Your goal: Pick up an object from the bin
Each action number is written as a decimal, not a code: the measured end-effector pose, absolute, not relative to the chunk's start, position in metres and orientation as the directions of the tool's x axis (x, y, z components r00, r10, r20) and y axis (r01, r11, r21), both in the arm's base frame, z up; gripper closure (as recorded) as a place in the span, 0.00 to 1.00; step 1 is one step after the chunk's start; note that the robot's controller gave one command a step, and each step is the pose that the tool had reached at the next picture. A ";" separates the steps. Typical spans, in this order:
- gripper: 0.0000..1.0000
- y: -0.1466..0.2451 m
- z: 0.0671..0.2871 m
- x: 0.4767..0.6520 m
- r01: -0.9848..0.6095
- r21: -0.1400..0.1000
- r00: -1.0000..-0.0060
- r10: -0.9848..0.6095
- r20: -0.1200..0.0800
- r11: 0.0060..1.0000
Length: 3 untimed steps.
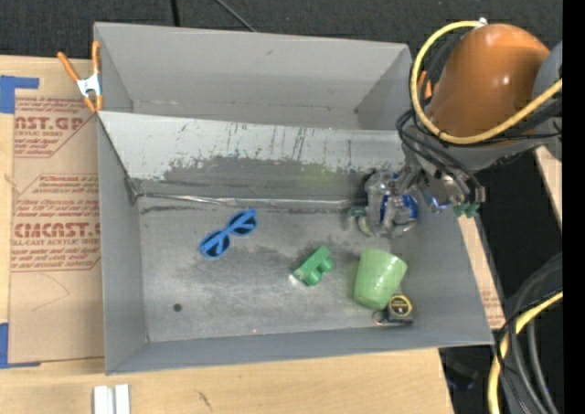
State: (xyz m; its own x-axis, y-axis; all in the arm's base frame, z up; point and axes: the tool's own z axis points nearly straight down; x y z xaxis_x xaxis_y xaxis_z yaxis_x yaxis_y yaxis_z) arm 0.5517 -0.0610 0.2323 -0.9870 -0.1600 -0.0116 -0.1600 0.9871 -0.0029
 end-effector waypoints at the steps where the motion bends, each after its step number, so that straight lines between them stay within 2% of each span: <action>1: 0.00 -0.061 0.227 0.550 -0.160 0.000 -0.987 -0.160 -0.003 0.987; 2: 0.00 -0.094 0.127 0.525 -0.269 0.003 -0.963 -0.269 0.006 0.963; 3: 0.00 -0.096 0.068 0.518 -0.116 0.002 -0.993 -0.116 0.004 0.993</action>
Offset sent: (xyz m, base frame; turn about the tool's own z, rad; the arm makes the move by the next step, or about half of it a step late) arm 0.0000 0.0000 0.0000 0.0000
